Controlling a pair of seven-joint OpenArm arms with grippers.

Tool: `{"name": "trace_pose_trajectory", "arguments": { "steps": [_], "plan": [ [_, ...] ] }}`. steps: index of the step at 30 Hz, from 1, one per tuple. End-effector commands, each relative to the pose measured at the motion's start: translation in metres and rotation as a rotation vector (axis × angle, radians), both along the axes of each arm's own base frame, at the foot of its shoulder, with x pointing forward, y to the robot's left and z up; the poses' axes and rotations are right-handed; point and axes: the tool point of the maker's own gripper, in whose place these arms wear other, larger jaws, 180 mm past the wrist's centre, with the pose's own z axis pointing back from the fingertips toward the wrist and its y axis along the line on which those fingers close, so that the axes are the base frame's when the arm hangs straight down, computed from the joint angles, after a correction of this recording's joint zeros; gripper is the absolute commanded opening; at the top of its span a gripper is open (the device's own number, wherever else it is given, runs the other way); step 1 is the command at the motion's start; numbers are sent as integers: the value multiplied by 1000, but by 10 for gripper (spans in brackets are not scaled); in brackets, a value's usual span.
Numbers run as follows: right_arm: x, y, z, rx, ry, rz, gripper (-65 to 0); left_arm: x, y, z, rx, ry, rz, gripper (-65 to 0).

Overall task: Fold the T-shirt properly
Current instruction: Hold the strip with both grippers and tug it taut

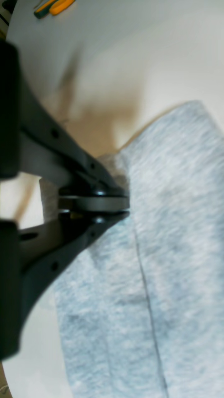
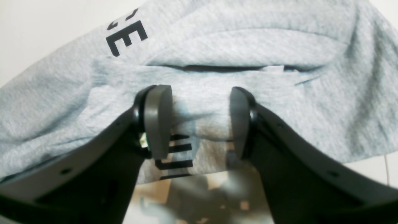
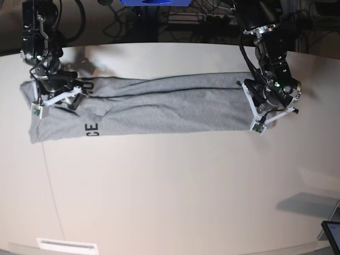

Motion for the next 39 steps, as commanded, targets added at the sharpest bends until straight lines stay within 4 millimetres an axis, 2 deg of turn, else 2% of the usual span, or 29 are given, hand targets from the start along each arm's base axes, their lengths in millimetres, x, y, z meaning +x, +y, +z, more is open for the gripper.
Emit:
{"name": "trace_pose_trajectory", "arguments": {
  "steps": [1, 6, 16, 24, 29, 35, 39],
  "plan": [
    [4, -3, 8, -16, -32, 4, -358, 5, 1, 4, 1, -18, -7, -650],
    [3, -3, 8, -16, -32, 5, -358, -8, 0, -9, -5, 25, -5, -650],
    [3, -2, 8, -14, -31, 6, -358, -31, 6, 0, 44, 25, -21, -650],
    [2, -2, 7, -14, -28, 6, -358, -51, 1, -11, 51, 84, -64, -650],
    [-1, -2, 5, -14, -22, 6, -358, -43, 2, 12, 78, 7, -67, -650],
    [-2, -2, 5, -13, -19, 5, -358, -38, -1, 15, 70, -7, -66, -650],
    [-2, -2, 4, -13, -18, 4, -358, -25, -1, 23, 70, -45, -64, -650]
  ]
}}
